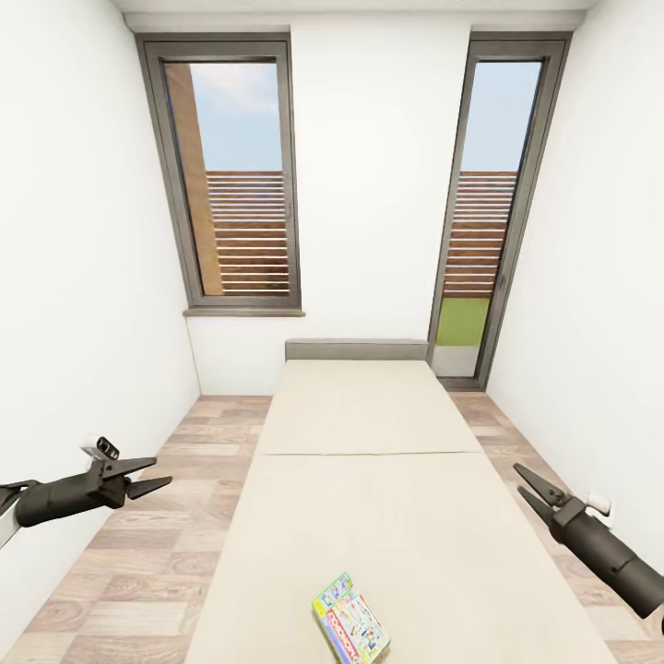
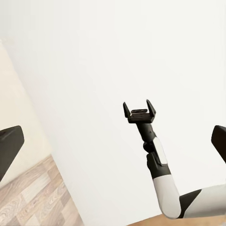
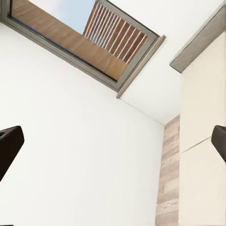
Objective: Put all the toys in the child's room - the three board games (two on the bed and one on the table), the two jigsaw puzzles on the table, and the tennis ball on the table - inside the toy box on the table in the child's room.
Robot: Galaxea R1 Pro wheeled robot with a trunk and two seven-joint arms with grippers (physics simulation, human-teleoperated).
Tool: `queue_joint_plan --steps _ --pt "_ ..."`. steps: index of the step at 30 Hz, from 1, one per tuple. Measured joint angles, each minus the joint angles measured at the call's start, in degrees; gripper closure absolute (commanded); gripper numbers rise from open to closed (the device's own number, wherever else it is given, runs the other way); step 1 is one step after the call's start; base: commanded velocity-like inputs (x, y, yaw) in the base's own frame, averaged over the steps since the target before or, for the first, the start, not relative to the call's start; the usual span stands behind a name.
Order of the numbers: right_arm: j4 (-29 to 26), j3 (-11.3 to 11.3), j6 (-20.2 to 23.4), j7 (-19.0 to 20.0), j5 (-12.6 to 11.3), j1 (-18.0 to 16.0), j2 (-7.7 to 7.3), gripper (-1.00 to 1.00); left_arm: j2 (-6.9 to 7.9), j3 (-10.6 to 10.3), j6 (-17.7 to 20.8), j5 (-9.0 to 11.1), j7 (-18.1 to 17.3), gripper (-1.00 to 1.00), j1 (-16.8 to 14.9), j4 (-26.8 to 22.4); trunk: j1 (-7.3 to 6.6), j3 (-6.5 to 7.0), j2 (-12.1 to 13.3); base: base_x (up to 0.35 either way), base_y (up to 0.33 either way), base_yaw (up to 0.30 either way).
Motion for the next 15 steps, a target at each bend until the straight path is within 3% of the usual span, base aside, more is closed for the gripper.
queue_joint_plan --steps 12,13,15 --pt "0.0 0.1 -0.2 -3.9 0.2 0.0 0.02 -1.0 -0.47 -0.1 0.0 0.0 0.0 -1.0 0.0 0.0 0.0 0.0 0.0 0.0 0.0 0.0" --pt "0.0 0.1 -0.2 -10.7 0.3 0.0 0.02 -1.0 -0.49 -0.1 0.0 0.0 0.0 -1.0 0.0 0.0 0.0 0.0 0.0 0.0 0.0 0.0" --pt "0.0 0.1 -0.2 -10.9 0.2 0.0 0.02 -1.0 -0.51 -0.1 0.0 -0.1 0.0 -1.0 0.0 0.0 0.0 0.0 0.0 0.0 0.0 0.0"
